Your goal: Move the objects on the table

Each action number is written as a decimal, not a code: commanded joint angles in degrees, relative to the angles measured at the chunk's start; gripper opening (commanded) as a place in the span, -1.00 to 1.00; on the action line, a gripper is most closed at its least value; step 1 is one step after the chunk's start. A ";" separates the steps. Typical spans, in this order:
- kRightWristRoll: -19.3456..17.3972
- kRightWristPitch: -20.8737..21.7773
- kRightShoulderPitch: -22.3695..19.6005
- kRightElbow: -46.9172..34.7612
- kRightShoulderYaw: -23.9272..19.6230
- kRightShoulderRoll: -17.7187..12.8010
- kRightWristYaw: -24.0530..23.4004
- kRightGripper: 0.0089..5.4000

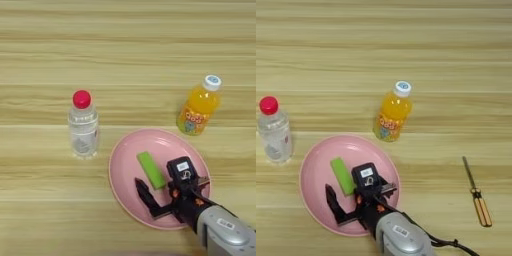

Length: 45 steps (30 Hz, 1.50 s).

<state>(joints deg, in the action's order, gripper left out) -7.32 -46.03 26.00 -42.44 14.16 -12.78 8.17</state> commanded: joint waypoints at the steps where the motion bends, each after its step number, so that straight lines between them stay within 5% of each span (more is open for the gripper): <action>1: 0.04 1.87 -0.61 2.21 0.07 -0.14 0.47 0.80; 26: -5.27 -0.38 -0.09 3.50 -1.99 2.09 1.77 -0.46; 45: -5.29 -1.43 -1.14 -1.44 -4.37 2.36 -0.07 -0.47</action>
<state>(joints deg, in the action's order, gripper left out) -12.70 -48.24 25.18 -41.76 10.83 -10.00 9.02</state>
